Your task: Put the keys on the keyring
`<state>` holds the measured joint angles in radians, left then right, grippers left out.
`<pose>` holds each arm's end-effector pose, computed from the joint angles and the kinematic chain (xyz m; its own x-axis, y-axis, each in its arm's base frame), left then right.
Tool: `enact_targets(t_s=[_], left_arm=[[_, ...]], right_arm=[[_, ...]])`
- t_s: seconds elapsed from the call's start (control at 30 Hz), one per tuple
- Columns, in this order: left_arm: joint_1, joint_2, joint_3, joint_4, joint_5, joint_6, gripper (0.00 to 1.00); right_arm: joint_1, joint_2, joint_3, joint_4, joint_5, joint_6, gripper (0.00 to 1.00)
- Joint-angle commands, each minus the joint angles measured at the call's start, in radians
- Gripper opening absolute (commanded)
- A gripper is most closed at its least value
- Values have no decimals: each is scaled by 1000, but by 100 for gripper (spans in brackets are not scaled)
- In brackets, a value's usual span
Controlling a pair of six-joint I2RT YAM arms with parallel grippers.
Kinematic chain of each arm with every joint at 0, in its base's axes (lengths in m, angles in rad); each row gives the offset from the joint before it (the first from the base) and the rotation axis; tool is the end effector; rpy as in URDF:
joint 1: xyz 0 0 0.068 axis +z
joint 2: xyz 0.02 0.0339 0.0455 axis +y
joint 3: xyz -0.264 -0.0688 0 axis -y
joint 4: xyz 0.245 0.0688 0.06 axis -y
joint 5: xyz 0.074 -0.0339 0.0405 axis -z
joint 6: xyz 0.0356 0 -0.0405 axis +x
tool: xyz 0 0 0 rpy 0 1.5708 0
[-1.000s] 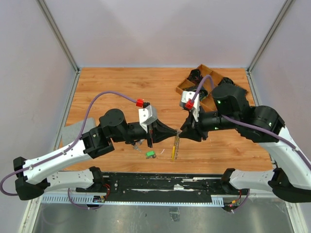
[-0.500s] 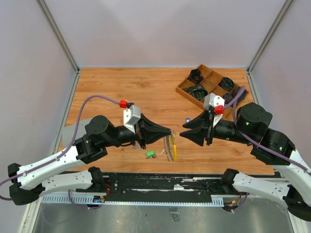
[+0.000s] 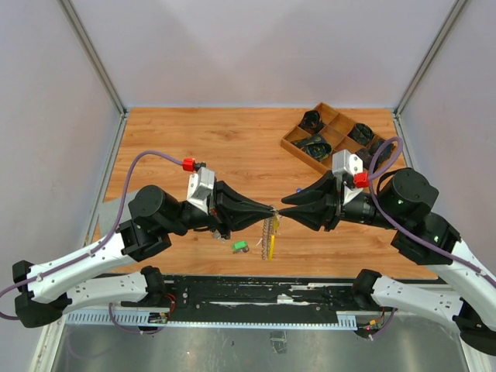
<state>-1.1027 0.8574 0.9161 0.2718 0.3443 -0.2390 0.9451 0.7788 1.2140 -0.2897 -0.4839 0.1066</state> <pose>0.0750 -0.1750 0.4223 -0.0907 -0.3145 -0.9449 0.9908 0.0673 -0.1175 0.0647 0.1178 0.4719 -0.0206 0.1323 -0.9910 -0.9905 0.1320 0.0382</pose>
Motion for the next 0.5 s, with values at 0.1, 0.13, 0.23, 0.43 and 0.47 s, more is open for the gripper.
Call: enact_targets(t_s=[0.1,0.13,0.23,0.43,0.47], left_arm=[[-6,0,6,82,30,-15,1],[-5,1,6,82,29,-16,1],[-6,3,6,85,29,-17,0],[-6,3,8,83,29,-17,0],[-5,4,9,83,27,-17,1]], right_arm=[[11,-8,-15,57,-66,8,30],[11,-6,-15,57,-75,9,30],[11,-1,-20,57,-102,4,31],[11,3,-26,52,-115,-2,29],[11,5,-28,52,-118,-2,28]])
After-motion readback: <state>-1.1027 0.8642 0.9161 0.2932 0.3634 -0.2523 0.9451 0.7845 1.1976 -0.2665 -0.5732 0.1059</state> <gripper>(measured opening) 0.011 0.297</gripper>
